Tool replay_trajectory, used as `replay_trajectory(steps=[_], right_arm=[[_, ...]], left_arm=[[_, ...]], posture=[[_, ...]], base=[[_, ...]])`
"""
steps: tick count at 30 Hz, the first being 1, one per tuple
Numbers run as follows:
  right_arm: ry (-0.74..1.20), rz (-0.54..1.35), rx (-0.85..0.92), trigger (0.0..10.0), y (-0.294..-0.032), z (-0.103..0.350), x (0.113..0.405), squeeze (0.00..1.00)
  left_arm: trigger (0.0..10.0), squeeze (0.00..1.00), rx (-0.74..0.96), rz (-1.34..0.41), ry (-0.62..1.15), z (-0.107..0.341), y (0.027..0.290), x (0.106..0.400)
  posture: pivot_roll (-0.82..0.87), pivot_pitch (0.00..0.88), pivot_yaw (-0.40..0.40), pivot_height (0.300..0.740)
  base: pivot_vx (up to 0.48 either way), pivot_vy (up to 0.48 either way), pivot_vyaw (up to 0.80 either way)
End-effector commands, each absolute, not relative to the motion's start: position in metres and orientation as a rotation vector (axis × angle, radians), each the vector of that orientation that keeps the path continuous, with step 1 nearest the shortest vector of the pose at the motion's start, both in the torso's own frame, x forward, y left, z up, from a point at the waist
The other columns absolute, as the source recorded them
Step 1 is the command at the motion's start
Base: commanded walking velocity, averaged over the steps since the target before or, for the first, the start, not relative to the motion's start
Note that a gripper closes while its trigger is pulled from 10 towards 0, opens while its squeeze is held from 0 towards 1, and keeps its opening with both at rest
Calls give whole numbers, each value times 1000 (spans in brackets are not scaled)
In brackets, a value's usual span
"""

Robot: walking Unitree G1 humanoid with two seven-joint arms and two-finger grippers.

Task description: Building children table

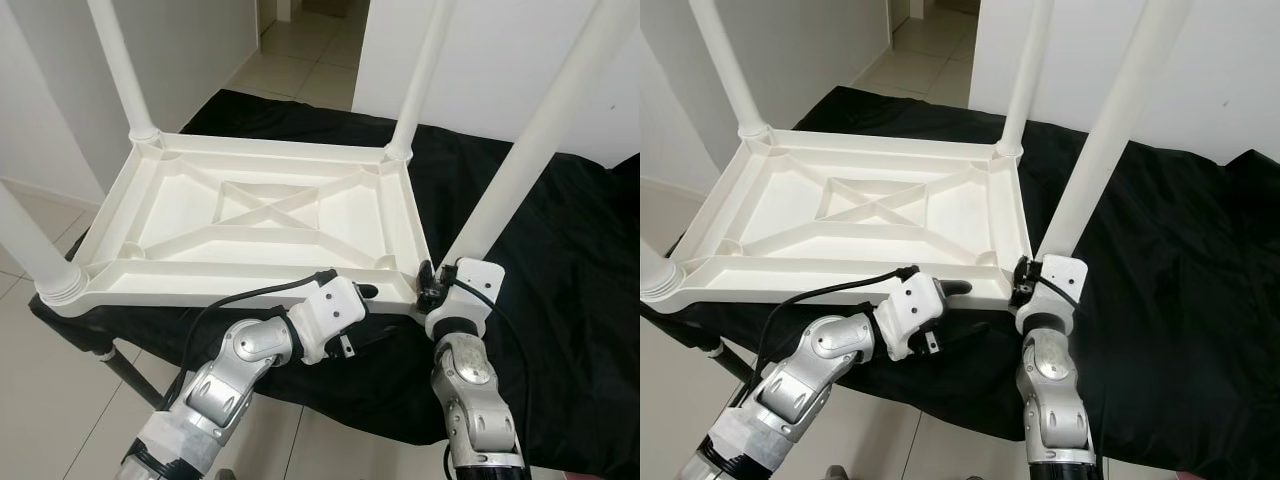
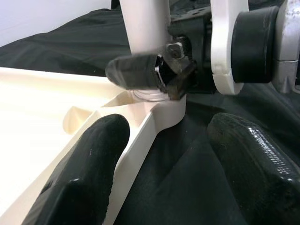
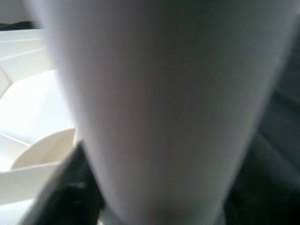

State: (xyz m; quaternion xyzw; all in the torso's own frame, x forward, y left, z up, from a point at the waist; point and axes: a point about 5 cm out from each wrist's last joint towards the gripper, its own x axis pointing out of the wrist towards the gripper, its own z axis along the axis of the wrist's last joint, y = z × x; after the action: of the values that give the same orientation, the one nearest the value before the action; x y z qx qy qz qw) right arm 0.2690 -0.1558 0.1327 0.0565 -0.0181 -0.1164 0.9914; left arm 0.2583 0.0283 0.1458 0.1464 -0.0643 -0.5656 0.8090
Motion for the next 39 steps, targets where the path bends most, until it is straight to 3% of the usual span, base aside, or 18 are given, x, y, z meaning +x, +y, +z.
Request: replay_trajectory(steps=[1, 11, 12, 13, 14, 22, 35, 37, 38, 39], right_arm=[[2, -233, 172, 10000, -150, 125, 266, 1000], [-56, -48, 134, 10000, -161, 127, 260, 1000], [-57, -35, 114, 10000, -167, 125, 259, 545], [-57, -35, 114, 10000, -167, 125, 259, 545], [-63, -14, 92, 10000, -173, 124, 259, 0], [-102, 133, -3, 10000, -193, 125, 259, 0], [-132, 323, -91, 10000, -196, 130, 274, 0], [-131, 367, -114, 9569, -196, 132, 281, 0], [-129, 396, -120, 6078, -195, 133, 284, 0], [-129, 396, -120, 6078, -195, 133, 284, 0]], left_arm=[[10000, 0, 316, -1222, -129, 145, 27, 257], [10000, 0, 328, -1218, -125, 143, 29, 258], [10000, 0, 328, -1218, -124, 143, 30, 258], [10000, 0, 328, -1218, -124, 143, 30, 258], [10000, 0, 329, -1217, -123, 143, 30, 258], [10000, 0, 343, -1229, -90, 137, 37, 255], [10000, 0, 375, -1230, -89, 135, 35, 256], [10000, 0, 389, -1236, -91, 134, 34, 256], [10000, 0, 395, -1236, -92, 134, 34, 256], [10000, 0, 395, -1236, -92, 134, 34, 256]], posture=[[-14, 89, -50, 740], [-16, 86, -52, 740], [-15, 84, -53, 740], [-15, 84, -53, 740], [-17, 83, -52, 740], [-16, 74, -46, 740], [-10, 69, -50, 740], [-8, 68, -54, 740], [-6, 67, -56, 740], [-6, 67, -56, 740]], base=[[0, 0, 0], [0, 0, 0], [0, 0, 0], [0, 0, 0], [0, 0, 0], [0, 0, 0], [0, 0, 0], [0, 0, 0], [0, 0, 0], [0, 0, 0]])
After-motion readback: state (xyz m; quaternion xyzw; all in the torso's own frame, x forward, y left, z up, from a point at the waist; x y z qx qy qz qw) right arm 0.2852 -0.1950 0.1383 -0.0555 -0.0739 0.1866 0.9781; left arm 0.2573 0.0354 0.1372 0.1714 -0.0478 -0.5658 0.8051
